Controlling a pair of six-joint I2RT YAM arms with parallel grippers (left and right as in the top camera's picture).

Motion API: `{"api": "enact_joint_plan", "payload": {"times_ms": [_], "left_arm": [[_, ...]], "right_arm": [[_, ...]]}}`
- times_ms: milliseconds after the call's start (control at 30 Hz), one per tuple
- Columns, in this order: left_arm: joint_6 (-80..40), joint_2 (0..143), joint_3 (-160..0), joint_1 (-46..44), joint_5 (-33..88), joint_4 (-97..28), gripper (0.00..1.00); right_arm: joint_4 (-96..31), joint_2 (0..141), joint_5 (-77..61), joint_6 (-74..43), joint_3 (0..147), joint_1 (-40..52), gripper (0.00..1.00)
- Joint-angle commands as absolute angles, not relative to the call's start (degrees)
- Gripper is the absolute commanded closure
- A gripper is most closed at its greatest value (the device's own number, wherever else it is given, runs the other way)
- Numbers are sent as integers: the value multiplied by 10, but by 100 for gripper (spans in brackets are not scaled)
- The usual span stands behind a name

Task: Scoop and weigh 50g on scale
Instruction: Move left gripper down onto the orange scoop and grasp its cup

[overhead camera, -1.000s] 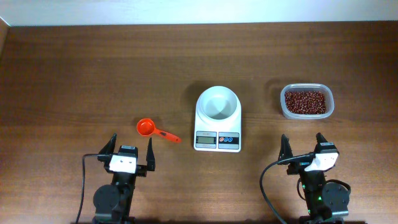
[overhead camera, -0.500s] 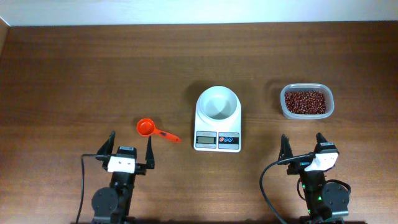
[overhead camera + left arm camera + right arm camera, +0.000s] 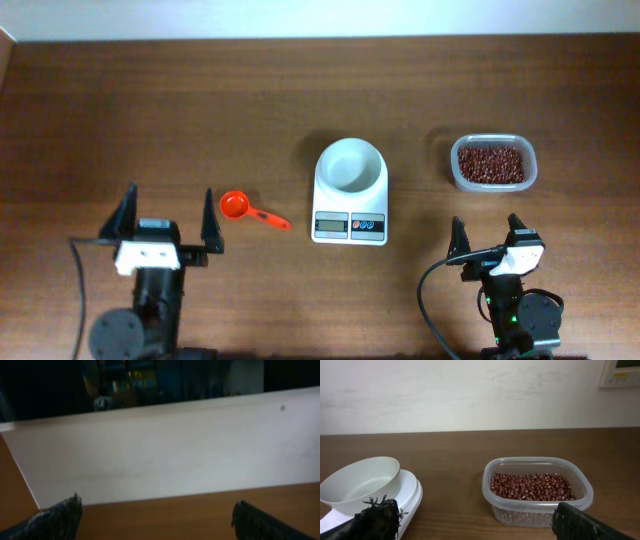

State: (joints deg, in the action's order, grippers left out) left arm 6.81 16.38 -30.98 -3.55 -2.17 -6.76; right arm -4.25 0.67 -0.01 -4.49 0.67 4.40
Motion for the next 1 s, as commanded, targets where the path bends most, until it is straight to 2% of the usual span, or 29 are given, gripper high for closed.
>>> {"api": "enact_joint_plan", "payload": {"times_ms": [0,67,200,467,567,667,767,833,900,967], "left_arm": [[54,283,-495,-32,-19,-224,1],[54,356,-610,-32,80,-361,1],[54,398,-627,-32,220,-428,1],[38,429,-627,-32,200,-412,1],[-149,505,-627,-32,37,-412,1],[-249,563,-627,-32,29,-421,1],[-420,653,-627,-32,-1,-489,1],[-487,702,-627,-32,0,-525,8],[-521,749,-627,-32,0,-550,10],[-521,801,-627,-32,0,-552,21]], "right_arm": [[-45,4,-4,-45,3,49,1],[-45,4,-4,-45,3,49,1],[-45,4,-4,-45,3,49,1],[-45,4,-4,-45,3,49,1],[-45,4,-4,-45,3,49,1],[-45,4,-4,-45,3,49,1],[-45,4,-4,-45,3,49,1],[-45,4,-4,-45,3,49,1],[-45,4,-4,-45,3,49,1],[-45,4,-4,-45,3,49,1]]}}
